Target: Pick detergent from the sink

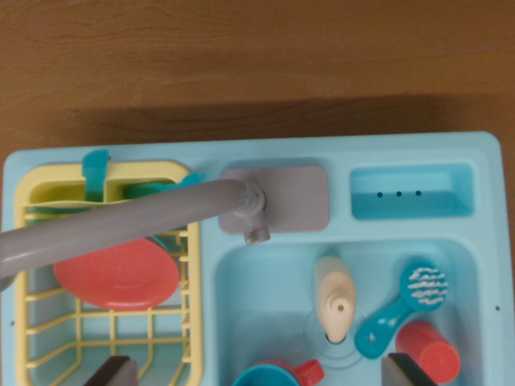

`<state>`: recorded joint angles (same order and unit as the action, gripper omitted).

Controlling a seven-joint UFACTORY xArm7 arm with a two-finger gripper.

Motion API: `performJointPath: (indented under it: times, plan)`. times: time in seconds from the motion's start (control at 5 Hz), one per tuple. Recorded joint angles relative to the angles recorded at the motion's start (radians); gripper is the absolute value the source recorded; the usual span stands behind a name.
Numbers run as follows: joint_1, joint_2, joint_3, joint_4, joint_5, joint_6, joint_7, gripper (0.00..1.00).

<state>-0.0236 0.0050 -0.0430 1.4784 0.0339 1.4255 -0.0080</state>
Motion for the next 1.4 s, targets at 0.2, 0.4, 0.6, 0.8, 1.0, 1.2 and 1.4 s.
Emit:
performJointPath:
  times: [0.2, 0.4, 0.6, 0.8, 1.0, 1.2, 1.4]
  plan:
    - [-0.003, 0.009, -0.003, -0.028, 0.003, -0.037, -0.011, 0.0]
    - [-0.003, 0.009, -0.003, -0.028, 0.003, -0.037, -0.011, 0.0]
    - [-0.0063, 0.02, -0.006, -0.059, 0.0062, -0.077, -0.023, 0.0]
    - [-0.0063, 0.02, -0.006, -0.059, 0.0062, -0.077, -0.023, 0.0]
    - [-0.0098, 0.031, -0.009, -0.092, 0.0096, -0.121, -0.035, 0.0]
    - [-0.0098, 0.031, -0.009, -0.092, 0.0096, -0.121, -0.035, 0.0]
    - [-0.0134, 0.042, -0.012, -0.127, 0.0132, -0.165, -0.048, 0.0]
